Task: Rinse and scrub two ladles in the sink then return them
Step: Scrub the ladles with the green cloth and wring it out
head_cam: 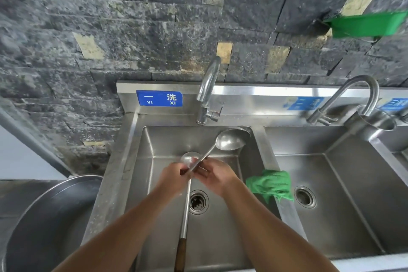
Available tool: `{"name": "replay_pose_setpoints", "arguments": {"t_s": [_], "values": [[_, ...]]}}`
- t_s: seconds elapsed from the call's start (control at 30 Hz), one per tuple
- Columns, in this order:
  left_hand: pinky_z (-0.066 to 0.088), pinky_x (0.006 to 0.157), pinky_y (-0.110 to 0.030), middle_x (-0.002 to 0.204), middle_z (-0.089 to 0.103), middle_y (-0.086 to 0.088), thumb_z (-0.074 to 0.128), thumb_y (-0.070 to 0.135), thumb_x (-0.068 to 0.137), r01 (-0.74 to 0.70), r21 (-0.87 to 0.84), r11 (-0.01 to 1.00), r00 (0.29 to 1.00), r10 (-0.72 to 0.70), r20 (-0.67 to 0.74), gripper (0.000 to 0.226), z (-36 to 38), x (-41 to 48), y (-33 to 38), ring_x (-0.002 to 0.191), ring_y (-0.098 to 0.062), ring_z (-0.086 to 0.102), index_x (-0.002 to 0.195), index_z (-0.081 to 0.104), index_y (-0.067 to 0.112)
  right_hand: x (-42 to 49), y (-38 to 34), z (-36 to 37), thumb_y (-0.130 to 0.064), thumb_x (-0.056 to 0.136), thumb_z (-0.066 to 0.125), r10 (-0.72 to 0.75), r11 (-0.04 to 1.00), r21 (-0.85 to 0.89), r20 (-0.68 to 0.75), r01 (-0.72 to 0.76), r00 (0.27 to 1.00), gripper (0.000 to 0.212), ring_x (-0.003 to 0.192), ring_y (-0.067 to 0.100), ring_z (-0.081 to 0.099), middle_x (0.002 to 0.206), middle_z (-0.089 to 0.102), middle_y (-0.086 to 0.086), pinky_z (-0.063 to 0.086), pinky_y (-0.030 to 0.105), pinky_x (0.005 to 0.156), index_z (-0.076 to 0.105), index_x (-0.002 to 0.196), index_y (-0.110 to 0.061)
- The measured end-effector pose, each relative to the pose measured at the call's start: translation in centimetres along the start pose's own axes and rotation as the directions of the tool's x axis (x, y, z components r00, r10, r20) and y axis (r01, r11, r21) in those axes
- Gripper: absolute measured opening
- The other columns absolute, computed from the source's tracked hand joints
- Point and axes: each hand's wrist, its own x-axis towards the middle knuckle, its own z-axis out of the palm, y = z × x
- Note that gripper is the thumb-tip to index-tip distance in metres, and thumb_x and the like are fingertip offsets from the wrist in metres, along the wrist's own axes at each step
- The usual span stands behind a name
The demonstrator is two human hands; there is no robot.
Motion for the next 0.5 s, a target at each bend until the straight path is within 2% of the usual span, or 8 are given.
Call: {"name": "replay_pose_setpoints", "arguments": {"t_s": [0.03,0.1,0.2,0.27,0.33,0.4,0.47,0.5], "values": [[0.053,0.049,-0.032,0.057,0.061,-0.005,0.064,0.024,0.088,0.022,-0.012,1.000,1.000,-0.022,0.003,0.023,0.4,0.1,0.2,0.046,-0.022,0.058,0.069,0.065,0.012,0.3,-0.1,-0.5,0.006,0.095,0.046,0.013,1.000,-0.004,-0.001,-0.013,1.000,0.024,0.104,0.044,0.062,0.114,0.063,0.033,0.048,0.055,0.101,0.056,0.117,0.012],[0.045,0.041,-0.026,0.051,0.058,-0.002,0.062,0.019,0.090,0.064,-0.049,0.997,0.998,-0.064,0.015,0.028,1.8,0.4,0.5,0.037,-0.016,0.053,0.062,0.062,0.015,0.6,-0.4,-2.0,0.005,0.095,0.048,0.044,0.999,-0.031,0.007,-0.044,0.999,0.018,0.109,0.045,0.062,0.119,0.061,0.034,0.047,0.055,0.104,0.060,0.107,0.010],[0.035,0.034,-0.019,0.044,0.054,0.001,0.060,0.012,0.094,0.109,-0.116,0.987,0.992,-0.102,0.069,0.032,3.4,0.4,1.3,0.028,-0.009,0.046,0.062,0.061,0.011,0.5,-0.9,-4.4,0.004,0.093,0.049,0.061,0.998,-0.035,0.018,-0.061,0.998,0.014,0.095,0.038,0.066,0.112,0.064,0.031,0.058,0.043,0.083,0.062,0.097,0.006],[0.032,0.030,-0.018,0.038,0.052,0.000,0.057,0.009,0.097,0.144,-0.178,0.974,0.985,-0.123,0.124,0.032,5.2,0.5,2.2,0.025,-0.009,0.043,0.065,0.061,0.002,0.5,-1.8,-6.7,0.003,0.095,0.049,0.088,0.996,0.028,-0.012,-0.088,0.996,0.016,0.091,0.038,0.066,0.107,0.065,0.031,0.060,0.042,0.073,0.060,0.104,0.010],[0.032,0.030,-0.017,0.040,0.053,0.000,0.056,0.010,0.098,0.183,-0.206,0.961,0.975,-0.150,0.165,0.031,7.1,0.8,3.2,0.026,-0.010,0.042,0.071,0.060,-0.005,0.4,-2.8,-9.4,0.001,0.096,0.050,0.098,0.994,0.042,-0.035,-0.096,0.995,0.021,0.093,0.038,0.067,0.107,0.066,0.030,0.058,0.044,0.078,0.058,0.113,0.011],[0.031,0.031,-0.016,0.049,0.056,-0.009,0.054,0.011,0.098,0.223,-0.235,0.946,0.964,-0.178,0.200,0.032,8.7,0.8,3.9,0.027,-0.012,0.041,0.076,0.059,-0.012,0.4,-3.9,-11.8,-0.002,0.095,0.052,0.047,0.996,-0.077,-0.086,-0.054,0.995,0.016,0.093,0.032,0.067,0.102,0.069,0.021,0.055,0.042,0.086,0.063,0.105,0.002],[0.030,0.033,-0.017,0.054,0.057,-0.016,0.054,0.010,0.097,0.244,-0.251,0.937,0.957,-0.190,0.220,0.036,10.2,0.9,4.4,0.028,-0.016,0.041,0.078,0.057,-0.020,0.3,-5.5,-14.6,-0.001,0.093,0.054,-0.037,0.976,-0.216,-0.194,-0.005,0.980,0.013,0.078,0.023,0.063,0.088,0.065,0.012,0.052,0.030,0.071,0.063,0.090,-0.011],[0.029,0.033,-0.018,0.051,0.056,-0.016,0.054,0.009,0.097,0.251,-0.244,0.937,0.954,-0.197,0.226,0.036,10.9,0.9,4.4,0.028,-0.018,0.040,0.074,0.056,-0.018,0.6,-6.4,-16.0,0.001,0.091,0.054,-0.083,0.962,-0.273,-0.252,0.011,0.964,0.021,0.068,0.019,0.057,0.082,0.059,0.010,0.046,0.024,0.059,0.061,0.083,-0.017]]}}
